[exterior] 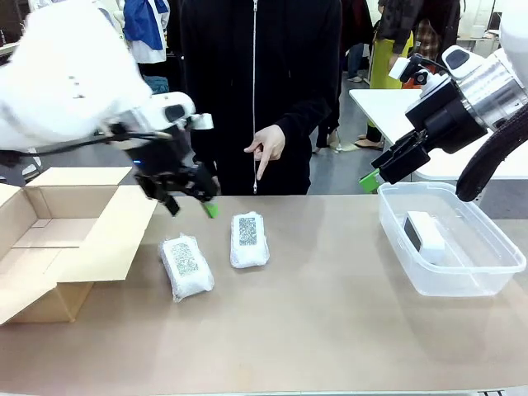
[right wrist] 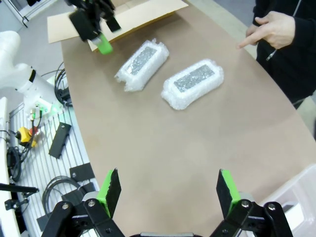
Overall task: Separate and place wrapped and unwrapped clocks.
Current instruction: Pick up the Digital clock indicated by the person.
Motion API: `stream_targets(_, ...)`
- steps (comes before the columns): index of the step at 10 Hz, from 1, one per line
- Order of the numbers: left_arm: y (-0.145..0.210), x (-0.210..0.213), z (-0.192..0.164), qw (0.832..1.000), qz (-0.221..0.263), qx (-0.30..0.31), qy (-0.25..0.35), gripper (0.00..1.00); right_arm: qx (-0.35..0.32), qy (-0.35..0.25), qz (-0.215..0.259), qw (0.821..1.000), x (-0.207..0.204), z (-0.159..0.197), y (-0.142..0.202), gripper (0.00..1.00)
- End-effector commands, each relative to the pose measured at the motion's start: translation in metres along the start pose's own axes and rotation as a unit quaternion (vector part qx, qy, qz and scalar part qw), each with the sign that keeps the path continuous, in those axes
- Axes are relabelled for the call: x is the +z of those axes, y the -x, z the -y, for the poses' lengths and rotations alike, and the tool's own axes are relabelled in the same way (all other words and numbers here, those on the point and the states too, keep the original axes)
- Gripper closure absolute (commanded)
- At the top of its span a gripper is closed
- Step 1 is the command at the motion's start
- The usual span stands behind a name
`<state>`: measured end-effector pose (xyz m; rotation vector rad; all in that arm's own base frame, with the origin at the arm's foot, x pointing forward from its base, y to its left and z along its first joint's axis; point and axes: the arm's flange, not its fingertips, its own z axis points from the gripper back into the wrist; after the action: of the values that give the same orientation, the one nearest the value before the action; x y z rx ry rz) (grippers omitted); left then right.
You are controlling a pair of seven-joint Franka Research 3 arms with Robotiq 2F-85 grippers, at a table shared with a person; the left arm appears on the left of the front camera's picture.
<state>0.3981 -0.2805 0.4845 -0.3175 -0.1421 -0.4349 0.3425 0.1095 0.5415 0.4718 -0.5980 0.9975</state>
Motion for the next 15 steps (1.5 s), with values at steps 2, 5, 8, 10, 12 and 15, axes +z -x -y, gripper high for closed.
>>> stream_targets(2, -0.046, -0.024, -0.007, 0.999, 0.008, 0.043, 0.026, 0.00, 0.000, -0.002, -0.006, 1.000, 0.000, 0.001, 0.001, 0.00)
stream_targets(5, -0.023, -0.023, 0.004, 1.000, -0.013, 0.021, 0.007, 0.00, 0.000, -0.002, -0.006, 1.000, 0.000, 0.001, 0.001, 0.00)
stream_targets(8, -0.068, -0.034, 0.010, 0.997, 0.006, 0.076, 0.013, 0.00, 0.000, -0.002, -0.006, 1.000, 0.000, 0.001, 0.001, 0.00)
stream_targets(10, -0.109, -0.061, 0.033, 0.988, 0.028, 0.144, -0.038, 0.00, 0.000, -0.002, -0.006, 1.000, 0.000, 0.001, 0.001, 0.00)
stream_targets(12, -0.116, -0.085, 0.042, 0.979, 0.034, 0.188, -0.078, 0.00, 0.000, -0.002, -0.006, 1.000, 0.000, 0.001, 0.001, 0.00)
stream_targets(15, -0.109, -0.110, 0.041, 0.955, 0.041, 0.266, -0.126, 0.00, 0.000, -0.002, -0.006, 1.000, 0.000, 0.001, 0.001, 0.00)
